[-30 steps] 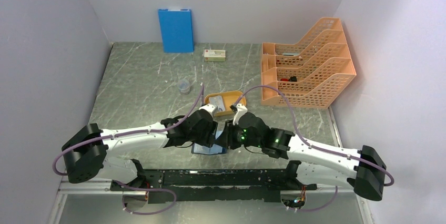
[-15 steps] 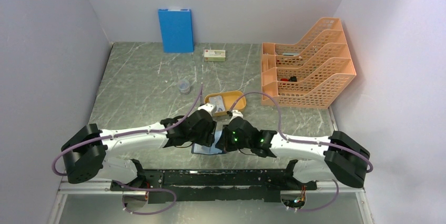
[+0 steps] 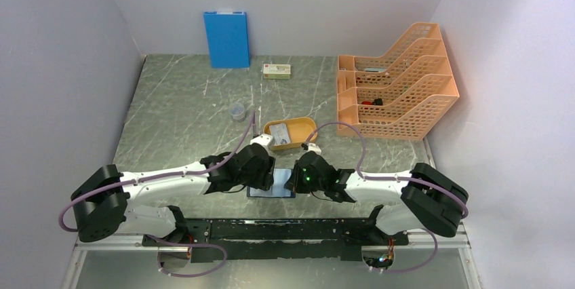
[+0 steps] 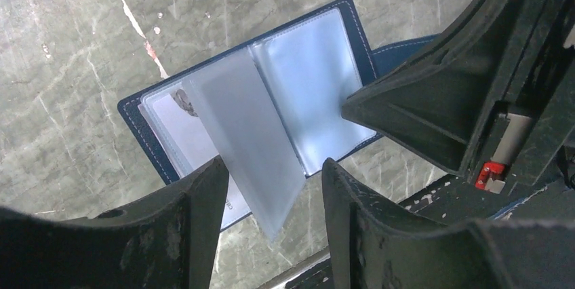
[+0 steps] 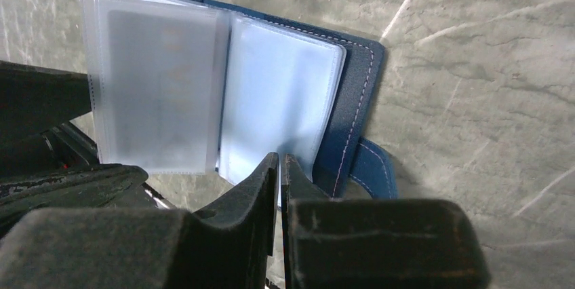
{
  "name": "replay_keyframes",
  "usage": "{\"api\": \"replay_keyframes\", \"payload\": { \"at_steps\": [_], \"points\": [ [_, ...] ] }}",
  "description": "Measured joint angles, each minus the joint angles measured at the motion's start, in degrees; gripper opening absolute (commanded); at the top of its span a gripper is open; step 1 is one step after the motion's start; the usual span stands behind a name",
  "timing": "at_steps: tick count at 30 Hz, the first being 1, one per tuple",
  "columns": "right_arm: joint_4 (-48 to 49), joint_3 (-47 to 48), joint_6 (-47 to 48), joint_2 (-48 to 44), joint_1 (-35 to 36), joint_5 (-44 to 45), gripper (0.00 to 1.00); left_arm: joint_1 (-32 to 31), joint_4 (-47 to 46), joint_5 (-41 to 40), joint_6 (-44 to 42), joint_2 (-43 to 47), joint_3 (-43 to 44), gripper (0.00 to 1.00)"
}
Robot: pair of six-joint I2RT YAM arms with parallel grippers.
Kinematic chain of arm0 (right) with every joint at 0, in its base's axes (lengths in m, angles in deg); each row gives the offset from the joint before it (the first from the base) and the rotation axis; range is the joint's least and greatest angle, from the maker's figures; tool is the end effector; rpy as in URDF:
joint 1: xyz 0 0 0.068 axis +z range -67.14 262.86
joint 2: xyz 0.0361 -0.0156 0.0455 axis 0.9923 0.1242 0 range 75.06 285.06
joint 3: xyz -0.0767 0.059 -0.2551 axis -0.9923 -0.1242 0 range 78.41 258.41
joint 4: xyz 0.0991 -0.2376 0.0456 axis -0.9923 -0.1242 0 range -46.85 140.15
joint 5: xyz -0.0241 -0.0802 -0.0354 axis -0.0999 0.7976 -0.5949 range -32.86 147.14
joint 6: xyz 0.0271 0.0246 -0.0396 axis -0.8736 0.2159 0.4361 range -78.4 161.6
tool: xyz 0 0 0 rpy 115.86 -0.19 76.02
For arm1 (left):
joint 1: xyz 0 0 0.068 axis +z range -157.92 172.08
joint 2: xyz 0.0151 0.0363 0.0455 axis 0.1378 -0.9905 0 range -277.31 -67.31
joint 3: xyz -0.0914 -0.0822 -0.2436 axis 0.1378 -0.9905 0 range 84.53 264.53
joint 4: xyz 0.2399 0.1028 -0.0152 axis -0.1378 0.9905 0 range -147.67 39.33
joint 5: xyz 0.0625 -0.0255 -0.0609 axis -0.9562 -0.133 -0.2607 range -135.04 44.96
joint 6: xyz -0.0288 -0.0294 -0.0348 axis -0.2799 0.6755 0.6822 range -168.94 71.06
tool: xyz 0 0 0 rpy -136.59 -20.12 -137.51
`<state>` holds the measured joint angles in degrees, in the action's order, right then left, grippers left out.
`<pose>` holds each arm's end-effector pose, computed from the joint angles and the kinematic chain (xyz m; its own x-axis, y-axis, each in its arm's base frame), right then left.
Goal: Put the credit cards into the card holder
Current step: Turn over the card slot in the card holder.
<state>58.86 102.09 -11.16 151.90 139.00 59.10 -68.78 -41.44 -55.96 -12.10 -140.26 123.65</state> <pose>0.1308 0.1929 0.1338 -0.8859 0.1076 -0.4512 -0.1834 0.8122 0.5538 0.1273 -0.2146 0.1959 -0.7776 0.1855 -0.6008 0.4151 0.8692 -0.2688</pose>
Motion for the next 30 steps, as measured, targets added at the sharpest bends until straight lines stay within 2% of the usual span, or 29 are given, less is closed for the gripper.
{"api": "replay_keyframes", "payload": {
  "at_steps": [6,12,19,25,30],
  "points": [
    [2.2,-1.3,-0.5,-0.2,-1.0,-0.2,0.1,0.0,-3.5,2.1,-0.1,1.2,-1.3,0.52],
    [2.3,-1.9,-0.6,-1.0,-1.5,-0.2,0.1,0.0,-8.9,5.8,-0.2,1.5,-2.4,0.35],
    [1.7,-1.8,-0.3,-1.3,-1.9,-0.3,0.1,0.0,-12.0,7.2,-0.2,-0.7,-2.4,0.28],
    [1.7,-1.8,0.1,-1.5,-2.2,-0.5,0.12,0.0,-11.6,7.0,-0.3,-3.1,-2.0,0.34],
    [0.3,-2.1,0.9,-4.0,-2.5,-0.4,0.21,0.1,-11.4,5.9,-0.4,-3.3,-1.7,0.47]
  ]
}}
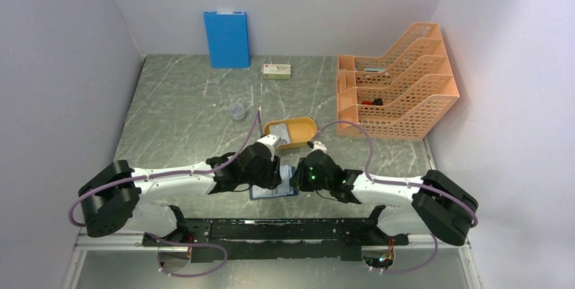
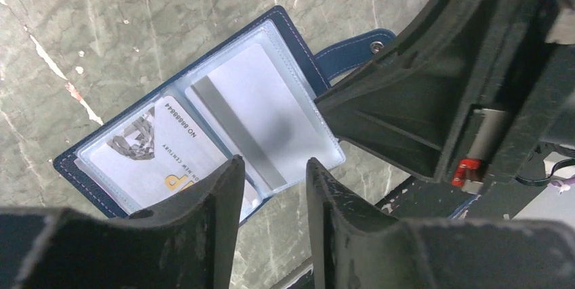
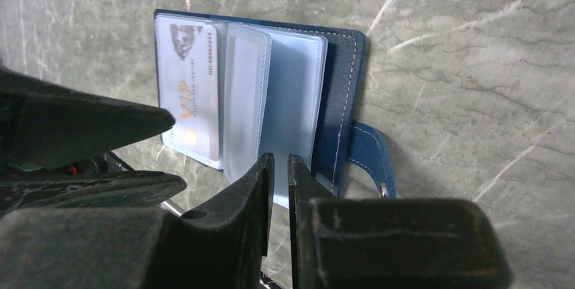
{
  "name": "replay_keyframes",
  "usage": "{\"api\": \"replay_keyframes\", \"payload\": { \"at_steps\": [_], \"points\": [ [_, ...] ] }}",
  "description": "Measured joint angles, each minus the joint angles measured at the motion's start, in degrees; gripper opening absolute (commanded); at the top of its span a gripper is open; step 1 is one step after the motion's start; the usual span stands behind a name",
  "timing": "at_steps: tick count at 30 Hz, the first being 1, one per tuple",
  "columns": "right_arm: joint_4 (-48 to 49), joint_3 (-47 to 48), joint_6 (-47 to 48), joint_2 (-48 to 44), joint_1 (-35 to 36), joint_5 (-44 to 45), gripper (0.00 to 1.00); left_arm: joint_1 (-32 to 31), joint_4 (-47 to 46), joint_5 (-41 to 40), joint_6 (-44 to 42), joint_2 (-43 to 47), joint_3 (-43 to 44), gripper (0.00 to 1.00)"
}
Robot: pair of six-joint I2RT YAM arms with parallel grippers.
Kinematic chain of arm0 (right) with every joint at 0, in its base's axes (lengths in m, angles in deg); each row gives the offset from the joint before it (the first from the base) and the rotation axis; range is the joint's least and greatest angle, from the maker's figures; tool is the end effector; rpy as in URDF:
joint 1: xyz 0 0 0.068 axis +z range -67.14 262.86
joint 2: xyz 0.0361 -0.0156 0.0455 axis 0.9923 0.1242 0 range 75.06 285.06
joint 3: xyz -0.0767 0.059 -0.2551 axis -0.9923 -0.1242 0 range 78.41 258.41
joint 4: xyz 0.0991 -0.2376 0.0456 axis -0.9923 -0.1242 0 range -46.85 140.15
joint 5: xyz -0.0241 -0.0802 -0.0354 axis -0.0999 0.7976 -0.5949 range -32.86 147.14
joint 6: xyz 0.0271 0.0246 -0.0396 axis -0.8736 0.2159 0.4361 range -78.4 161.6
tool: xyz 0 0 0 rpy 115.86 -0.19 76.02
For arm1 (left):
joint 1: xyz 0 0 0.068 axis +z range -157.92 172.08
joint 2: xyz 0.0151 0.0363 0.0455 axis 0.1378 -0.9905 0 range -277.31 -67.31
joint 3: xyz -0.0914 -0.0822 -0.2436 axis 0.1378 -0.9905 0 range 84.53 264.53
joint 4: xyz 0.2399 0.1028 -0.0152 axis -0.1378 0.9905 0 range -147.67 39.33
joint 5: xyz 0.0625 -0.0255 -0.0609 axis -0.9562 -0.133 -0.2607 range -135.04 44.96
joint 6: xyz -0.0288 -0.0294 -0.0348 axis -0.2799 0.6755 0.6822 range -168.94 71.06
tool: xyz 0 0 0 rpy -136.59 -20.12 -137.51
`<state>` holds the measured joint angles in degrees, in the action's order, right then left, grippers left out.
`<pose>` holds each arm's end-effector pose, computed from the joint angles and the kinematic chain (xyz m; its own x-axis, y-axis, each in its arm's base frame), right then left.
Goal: Put the credit cards into the card holder
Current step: Turn over the card slot in the card holder.
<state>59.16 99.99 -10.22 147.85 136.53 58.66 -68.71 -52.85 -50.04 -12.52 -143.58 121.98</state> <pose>0.1330 0.1794 0.1387 -0.8698 0.1435 -0.4721 -0.1779 0.8012 0.5713 0.1320 -0.2298 0.1876 -0.7690 0.1634 -0.6180 0.4749 0.7931 -0.3814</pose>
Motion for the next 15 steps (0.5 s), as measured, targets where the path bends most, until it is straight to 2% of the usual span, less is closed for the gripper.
{"api": "replay_keyframes", "payload": {
  "at_steps": [5,15],
  "points": [
    [-0.2,-0.1,1.6,-2.9,0.0,-0.4,0.28,0.6,0.0,-0.2,0.2,0.3,0.0,0.58],
    [0.6,2.1,4.5,-0.5,-0.1,-2.7,0.33,1.8,-0.1,-0.2,1.8,2.3,-1.3,0.68]
  ]
}}
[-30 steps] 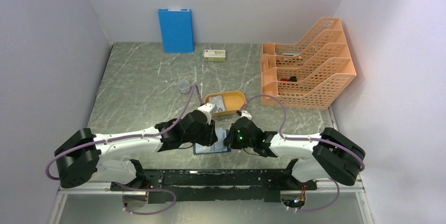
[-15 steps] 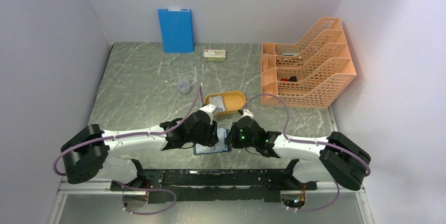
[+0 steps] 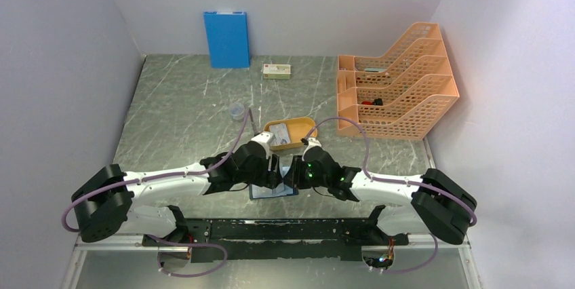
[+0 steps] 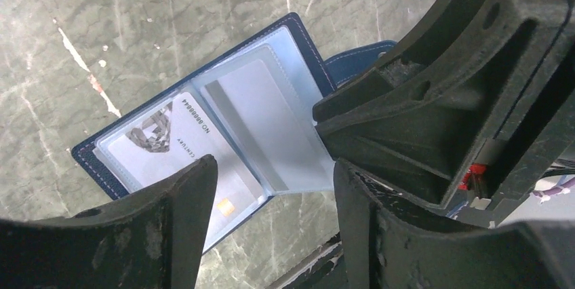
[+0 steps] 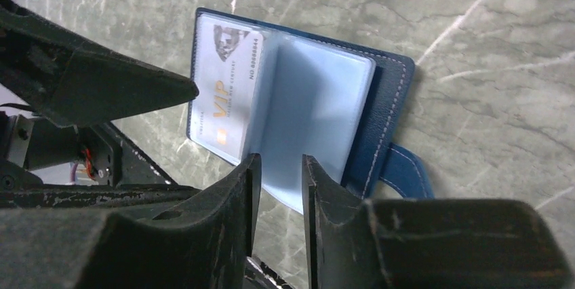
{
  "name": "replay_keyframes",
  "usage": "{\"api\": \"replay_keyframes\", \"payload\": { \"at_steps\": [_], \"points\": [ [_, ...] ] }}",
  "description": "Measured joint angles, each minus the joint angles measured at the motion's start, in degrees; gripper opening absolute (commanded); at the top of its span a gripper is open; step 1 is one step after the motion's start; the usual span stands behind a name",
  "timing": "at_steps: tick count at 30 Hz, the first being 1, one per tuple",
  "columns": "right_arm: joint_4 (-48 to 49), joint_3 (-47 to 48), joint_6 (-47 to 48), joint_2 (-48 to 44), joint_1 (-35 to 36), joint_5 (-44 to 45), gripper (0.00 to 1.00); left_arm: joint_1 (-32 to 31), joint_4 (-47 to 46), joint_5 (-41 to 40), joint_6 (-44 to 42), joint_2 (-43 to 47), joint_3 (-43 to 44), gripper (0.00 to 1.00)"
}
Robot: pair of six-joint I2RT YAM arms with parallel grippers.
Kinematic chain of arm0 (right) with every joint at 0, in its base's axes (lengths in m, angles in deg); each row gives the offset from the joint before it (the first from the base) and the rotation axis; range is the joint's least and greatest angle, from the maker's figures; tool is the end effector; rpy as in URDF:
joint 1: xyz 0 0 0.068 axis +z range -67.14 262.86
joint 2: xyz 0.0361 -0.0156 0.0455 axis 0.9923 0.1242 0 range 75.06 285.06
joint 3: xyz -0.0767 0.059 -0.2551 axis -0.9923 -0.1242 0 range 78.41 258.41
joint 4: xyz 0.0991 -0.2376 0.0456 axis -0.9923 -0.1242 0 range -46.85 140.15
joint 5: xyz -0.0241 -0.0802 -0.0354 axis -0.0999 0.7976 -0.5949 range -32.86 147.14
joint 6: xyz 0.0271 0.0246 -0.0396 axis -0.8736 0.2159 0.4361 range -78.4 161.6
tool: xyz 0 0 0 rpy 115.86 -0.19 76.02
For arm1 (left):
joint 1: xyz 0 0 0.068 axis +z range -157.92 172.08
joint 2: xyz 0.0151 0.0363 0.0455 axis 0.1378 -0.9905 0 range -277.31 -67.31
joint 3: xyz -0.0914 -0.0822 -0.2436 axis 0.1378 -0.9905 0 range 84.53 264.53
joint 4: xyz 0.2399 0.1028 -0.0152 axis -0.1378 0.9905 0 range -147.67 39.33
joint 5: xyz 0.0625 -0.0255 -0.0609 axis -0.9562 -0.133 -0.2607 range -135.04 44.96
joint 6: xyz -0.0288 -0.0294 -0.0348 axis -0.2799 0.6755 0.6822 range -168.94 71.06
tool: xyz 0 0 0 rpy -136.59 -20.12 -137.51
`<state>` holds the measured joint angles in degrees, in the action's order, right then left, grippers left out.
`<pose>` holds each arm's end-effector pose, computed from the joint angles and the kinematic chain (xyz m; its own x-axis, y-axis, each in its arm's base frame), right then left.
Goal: Put the credit cards into the card holder
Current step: Turn over the card slot in the card holder.
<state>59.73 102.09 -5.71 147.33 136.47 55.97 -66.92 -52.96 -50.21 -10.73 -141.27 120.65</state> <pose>0.1369 0.1871 0.1520 -0.8516 0.0831 -0.5176 -0.2777 0.7660 0.5798 0.1355 -0.2194 0.1904 -0.7806 0.1029 -0.6165 0.4284 0.8063 -0.4079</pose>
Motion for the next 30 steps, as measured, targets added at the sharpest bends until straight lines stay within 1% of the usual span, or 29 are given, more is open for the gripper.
{"api": "replay_keyframes", "payload": {
  "at_steps": [9,12,19,24,28,30],
  "points": [
    [2.7,1.2,1.3,2.2,0.0,-3.7,0.32,2.1,0.2,-0.4,1.0,1.9,-1.0,0.66],
    [3.6,1.4,1.5,2.9,0.0,-5.0,0.32,2.7,0.3,-0.8,1.1,1.9,-1.0,0.63],
    [5.5,1.4,2.1,3.4,0.0,-7.4,0.32,4.0,1.6,-2.1,1.5,1.9,-1.0,0.5],
    [5.6,1.4,2.2,3.4,0.0,-7.9,0.33,4.5,2.0,-2.4,1.6,1.8,-1.0,0.42],
    [5.6,1.4,2.2,3.4,0.0,-8.1,0.34,4.7,2.1,-2.6,1.6,1.8,-1.2,0.39],
    [5.6,1.4,2.2,3.4,0.0,-8.1,0.38,4.8,2.2,-2.6,1.6,1.8,-1.2,0.38]
  ]
}}
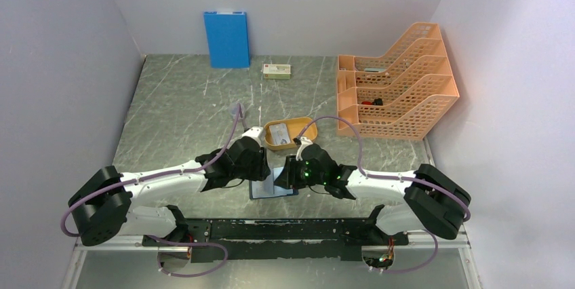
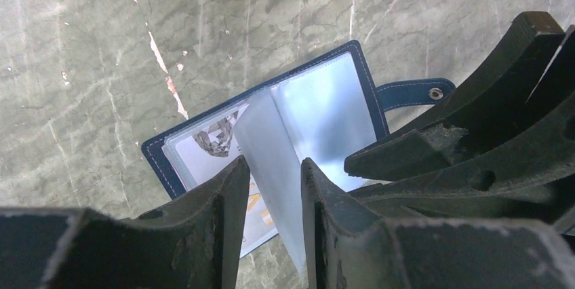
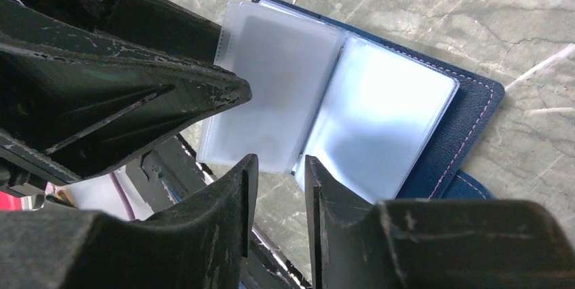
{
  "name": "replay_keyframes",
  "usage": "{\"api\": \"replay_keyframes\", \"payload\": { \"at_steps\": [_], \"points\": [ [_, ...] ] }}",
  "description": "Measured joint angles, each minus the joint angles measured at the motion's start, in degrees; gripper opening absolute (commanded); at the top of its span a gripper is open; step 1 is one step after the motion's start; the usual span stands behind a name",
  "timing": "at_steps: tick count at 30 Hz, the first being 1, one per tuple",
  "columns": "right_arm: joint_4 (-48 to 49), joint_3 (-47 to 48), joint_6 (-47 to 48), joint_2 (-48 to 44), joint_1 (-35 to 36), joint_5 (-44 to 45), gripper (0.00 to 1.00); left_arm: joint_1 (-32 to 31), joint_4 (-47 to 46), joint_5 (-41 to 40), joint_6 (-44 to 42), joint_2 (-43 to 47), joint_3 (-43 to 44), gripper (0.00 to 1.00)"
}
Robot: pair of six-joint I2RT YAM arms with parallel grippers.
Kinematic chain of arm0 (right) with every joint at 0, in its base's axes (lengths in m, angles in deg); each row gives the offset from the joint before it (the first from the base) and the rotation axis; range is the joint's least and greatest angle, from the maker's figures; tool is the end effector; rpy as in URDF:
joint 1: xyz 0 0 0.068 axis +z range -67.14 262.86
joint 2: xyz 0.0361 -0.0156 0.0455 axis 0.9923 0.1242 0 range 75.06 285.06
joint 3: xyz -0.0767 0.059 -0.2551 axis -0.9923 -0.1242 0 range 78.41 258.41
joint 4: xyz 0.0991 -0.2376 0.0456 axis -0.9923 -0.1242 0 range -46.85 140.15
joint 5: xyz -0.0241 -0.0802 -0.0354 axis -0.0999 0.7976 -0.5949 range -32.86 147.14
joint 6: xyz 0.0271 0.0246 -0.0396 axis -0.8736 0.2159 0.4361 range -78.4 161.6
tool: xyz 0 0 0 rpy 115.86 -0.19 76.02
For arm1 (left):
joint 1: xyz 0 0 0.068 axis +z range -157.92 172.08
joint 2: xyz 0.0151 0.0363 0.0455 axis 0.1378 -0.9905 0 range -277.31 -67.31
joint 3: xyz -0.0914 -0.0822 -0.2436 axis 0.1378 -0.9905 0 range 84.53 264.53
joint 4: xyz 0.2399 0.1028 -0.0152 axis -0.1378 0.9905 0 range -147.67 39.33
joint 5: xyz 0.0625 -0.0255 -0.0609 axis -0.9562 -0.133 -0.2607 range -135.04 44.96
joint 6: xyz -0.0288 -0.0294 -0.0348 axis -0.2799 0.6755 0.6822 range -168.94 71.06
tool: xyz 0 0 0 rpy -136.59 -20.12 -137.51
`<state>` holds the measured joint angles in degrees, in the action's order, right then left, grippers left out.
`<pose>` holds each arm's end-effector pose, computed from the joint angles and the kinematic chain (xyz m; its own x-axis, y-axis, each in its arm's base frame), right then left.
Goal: Put the credit cards into the card holder
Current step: Turn over the card slot in the card holder.
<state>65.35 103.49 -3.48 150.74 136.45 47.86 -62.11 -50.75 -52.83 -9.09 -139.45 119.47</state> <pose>0.1411 0.2011 0.1549 -0.8603 0.0108 -0.5096 -0.3725 0.6691 0.6431 0.1494 -0.1990 0.1884 -0.7911 0.0113 -0.6115 0.3121 0.8674 -0.3877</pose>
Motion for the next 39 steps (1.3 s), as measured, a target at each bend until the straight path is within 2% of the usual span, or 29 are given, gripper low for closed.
{"api": "replay_keyframes", "payload": {
  "at_steps": [10,17,22,27,35,39],
  "points": [
    [0.6,-0.2,1.0,-1.4,0.6,-0.3,0.49,0.2,0.0,0.0,0.0,-0.2,-0.2,0.3],
    [-0.1,0.4,1.5,-1.4,2.1,1.3,0.5,0.2,-0.1,0.6,0.0,-0.2,-0.2,0.15],
    [-0.1,0.1,0.3,-1.7,2.1,3.5,0.5,0.2,-0.3,0.9,0.0,0.1,-0.3,0.14],
    [-0.8,-0.5,-1.1,-1.9,2.1,5.3,0.53,0.3,-1.4,1.8,0.1,1.1,-1.6,0.05],
    [3.6,-3.1,-3.0,-2.0,2.3,3.0,0.6,0.6,-2.1,3.5,0.7,1.2,-1.9,0.05],
    [4.7,-2.9,-3.3,-1.5,2.8,2.6,0.6,0.7,-2.4,4.1,1.1,1.2,-1.9,0.11]
  ]
}}
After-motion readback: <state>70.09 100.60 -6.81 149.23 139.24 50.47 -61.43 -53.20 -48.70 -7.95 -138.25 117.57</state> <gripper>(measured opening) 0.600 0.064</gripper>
